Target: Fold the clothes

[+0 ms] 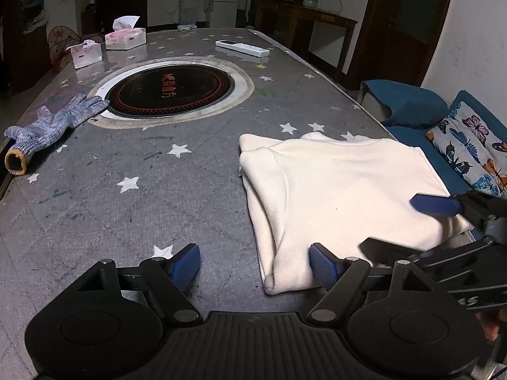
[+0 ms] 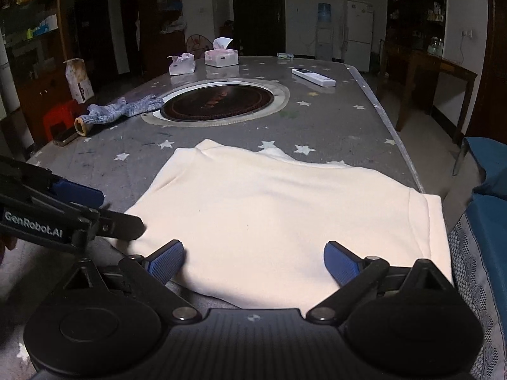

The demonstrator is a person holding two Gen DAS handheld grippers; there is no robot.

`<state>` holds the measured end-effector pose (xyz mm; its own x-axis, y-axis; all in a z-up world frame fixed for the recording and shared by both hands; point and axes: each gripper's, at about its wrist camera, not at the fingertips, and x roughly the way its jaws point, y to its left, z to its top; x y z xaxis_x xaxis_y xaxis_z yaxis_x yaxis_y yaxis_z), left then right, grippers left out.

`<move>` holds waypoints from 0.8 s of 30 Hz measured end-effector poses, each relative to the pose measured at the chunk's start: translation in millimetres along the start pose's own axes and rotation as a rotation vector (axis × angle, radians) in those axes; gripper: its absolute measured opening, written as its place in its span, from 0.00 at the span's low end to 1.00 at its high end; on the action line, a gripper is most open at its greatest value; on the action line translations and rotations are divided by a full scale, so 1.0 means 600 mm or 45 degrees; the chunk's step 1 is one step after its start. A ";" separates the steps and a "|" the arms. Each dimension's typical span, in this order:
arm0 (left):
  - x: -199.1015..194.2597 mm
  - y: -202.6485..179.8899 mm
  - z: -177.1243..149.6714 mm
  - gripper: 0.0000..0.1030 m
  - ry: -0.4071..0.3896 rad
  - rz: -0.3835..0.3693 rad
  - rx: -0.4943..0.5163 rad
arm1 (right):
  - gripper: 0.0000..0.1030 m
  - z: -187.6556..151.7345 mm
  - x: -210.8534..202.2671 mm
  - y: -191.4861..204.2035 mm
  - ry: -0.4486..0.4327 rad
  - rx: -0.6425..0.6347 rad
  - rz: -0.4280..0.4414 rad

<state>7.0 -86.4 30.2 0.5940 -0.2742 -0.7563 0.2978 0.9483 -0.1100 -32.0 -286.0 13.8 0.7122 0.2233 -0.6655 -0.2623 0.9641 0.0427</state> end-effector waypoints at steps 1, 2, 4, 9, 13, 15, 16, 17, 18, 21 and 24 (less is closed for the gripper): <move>0.000 0.000 0.000 0.77 -0.001 -0.001 -0.001 | 0.94 0.001 -0.006 -0.001 -0.012 -0.001 0.001; 0.001 0.000 0.000 0.77 -0.002 -0.001 -0.002 | 0.94 0.002 -0.012 -0.002 -0.024 -0.002 0.002; 0.002 -0.001 -0.001 0.78 -0.002 0.003 0.000 | 0.94 0.000 -0.015 -0.004 -0.025 -0.006 0.002; -0.002 -0.002 -0.003 0.79 -0.006 0.010 -0.001 | 0.94 -0.012 -0.008 -0.006 0.006 0.017 0.000; -0.008 -0.003 -0.005 0.80 -0.014 0.016 -0.001 | 0.94 -0.011 -0.028 -0.004 -0.022 0.018 -0.005; -0.010 -0.003 -0.007 0.80 -0.015 0.020 0.000 | 0.94 -0.014 -0.034 -0.004 -0.025 0.023 -0.018; -0.011 -0.003 -0.008 0.80 -0.016 0.021 0.001 | 0.94 -0.015 -0.036 -0.005 -0.025 0.028 -0.023; -0.011 -0.004 -0.009 0.80 -0.016 0.022 0.002 | 0.94 -0.017 -0.038 -0.006 -0.023 0.034 -0.027; -0.011 -0.004 -0.009 0.80 -0.016 0.024 0.003 | 0.95 -0.019 -0.039 -0.007 -0.022 0.040 -0.029; -0.007 -0.003 -0.009 0.81 -0.008 0.028 0.000 | 0.95 -0.023 -0.036 -0.013 -0.011 0.056 -0.034; -0.001 0.000 -0.011 0.83 0.001 0.031 -0.008 | 0.95 -0.028 -0.027 -0.018 0.011 0.056 -0.040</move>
<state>2.1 -85.0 26.6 0.6006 -0.2506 -0.7592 0.2785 0.9557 -0.0952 -51.7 -302.4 12.0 0.7141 0.1920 -0.6732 -0.2110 0.9760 0.0545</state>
